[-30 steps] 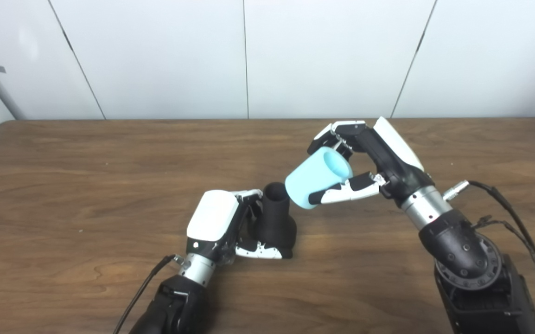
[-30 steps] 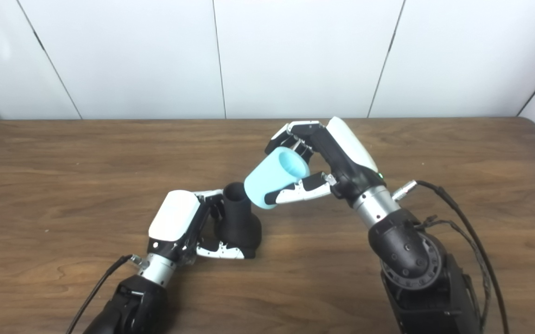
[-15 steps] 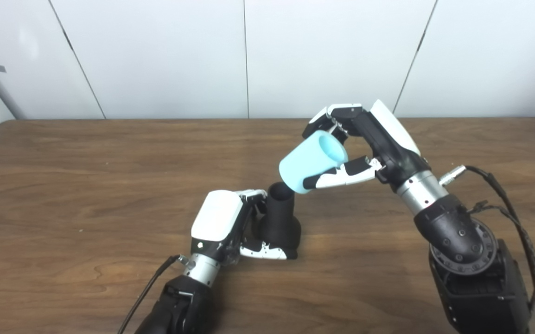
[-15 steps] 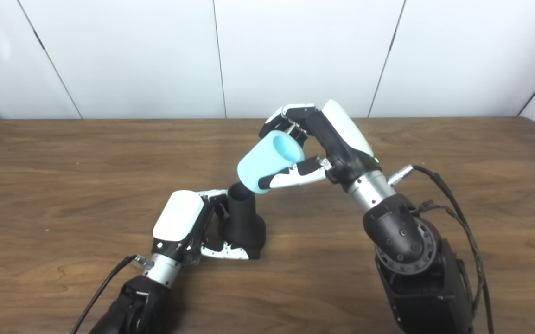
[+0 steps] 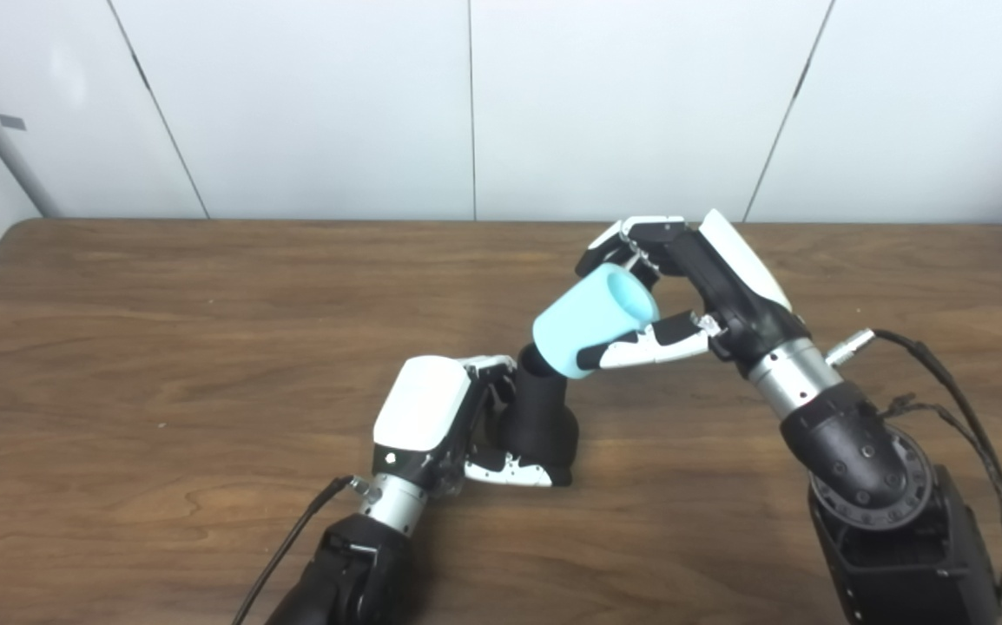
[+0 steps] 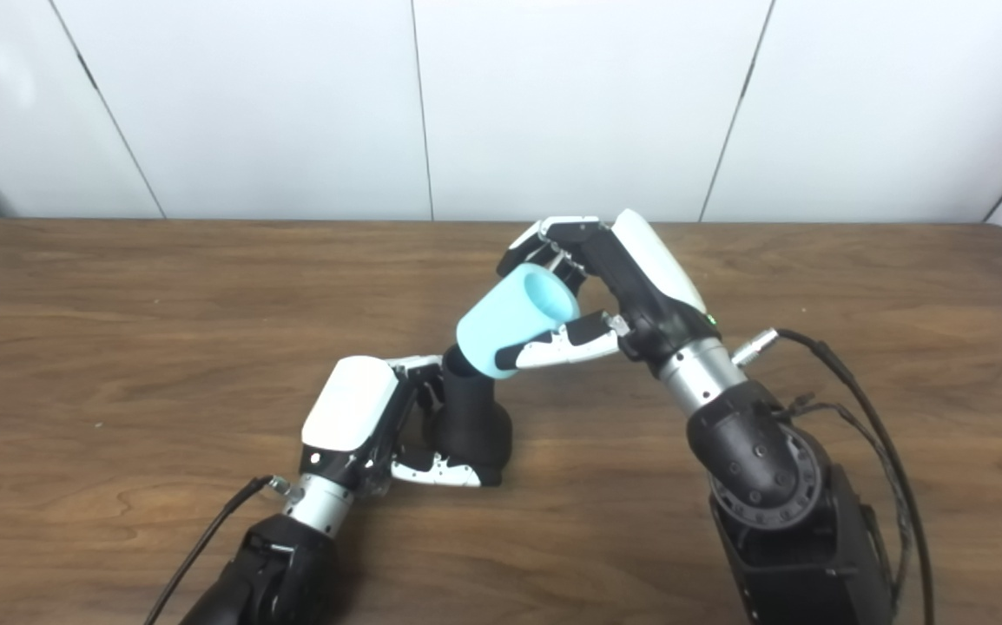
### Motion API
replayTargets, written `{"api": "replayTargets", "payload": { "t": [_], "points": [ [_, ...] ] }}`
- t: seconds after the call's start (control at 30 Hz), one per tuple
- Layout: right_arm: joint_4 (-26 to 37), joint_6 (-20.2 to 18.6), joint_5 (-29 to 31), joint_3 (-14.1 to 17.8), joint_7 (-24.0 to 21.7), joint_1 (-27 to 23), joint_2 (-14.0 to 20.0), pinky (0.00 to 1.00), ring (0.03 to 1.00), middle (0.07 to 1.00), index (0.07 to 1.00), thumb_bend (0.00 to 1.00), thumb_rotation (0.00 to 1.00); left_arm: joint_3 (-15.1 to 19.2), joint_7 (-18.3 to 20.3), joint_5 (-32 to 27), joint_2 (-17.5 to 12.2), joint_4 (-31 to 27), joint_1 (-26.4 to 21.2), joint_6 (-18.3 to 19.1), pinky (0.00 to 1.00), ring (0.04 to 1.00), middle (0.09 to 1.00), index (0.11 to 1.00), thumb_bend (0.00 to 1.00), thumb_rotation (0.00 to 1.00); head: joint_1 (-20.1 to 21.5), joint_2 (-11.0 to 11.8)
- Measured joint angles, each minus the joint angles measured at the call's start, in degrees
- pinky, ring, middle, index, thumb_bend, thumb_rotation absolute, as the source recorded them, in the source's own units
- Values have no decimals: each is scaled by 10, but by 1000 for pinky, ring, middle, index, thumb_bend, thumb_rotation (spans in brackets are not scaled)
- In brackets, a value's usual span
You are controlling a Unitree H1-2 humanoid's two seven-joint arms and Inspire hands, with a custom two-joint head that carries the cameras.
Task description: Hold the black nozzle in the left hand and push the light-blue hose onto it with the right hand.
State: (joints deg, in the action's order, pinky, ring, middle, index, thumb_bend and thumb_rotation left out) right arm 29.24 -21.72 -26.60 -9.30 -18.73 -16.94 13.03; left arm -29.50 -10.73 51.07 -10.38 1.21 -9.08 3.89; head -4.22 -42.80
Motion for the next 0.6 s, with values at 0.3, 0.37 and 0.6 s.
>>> {"api": "replayTargets", "payload": {
  "t": [0.3,0.37,0.6],
  "points": [
    [-3,0,8,0,2,3,3,378,398,507,528,498,0,-2,0,1,1,-1,0,1,358,496,557,476,472,0,-4,-2],
    [-3,0,9,0,2,3,4,370,395,506,533,497,0,-2,0,1,1,-1,0,1,348,486,556,481,472,0,-7,-4],
    [-3,-2,11,1,2,2,5,365,395,510,530,497,0,-3,0,0,4,-1,0,2,350,487,544,496,473,0,-10,-5]
  ]
}}
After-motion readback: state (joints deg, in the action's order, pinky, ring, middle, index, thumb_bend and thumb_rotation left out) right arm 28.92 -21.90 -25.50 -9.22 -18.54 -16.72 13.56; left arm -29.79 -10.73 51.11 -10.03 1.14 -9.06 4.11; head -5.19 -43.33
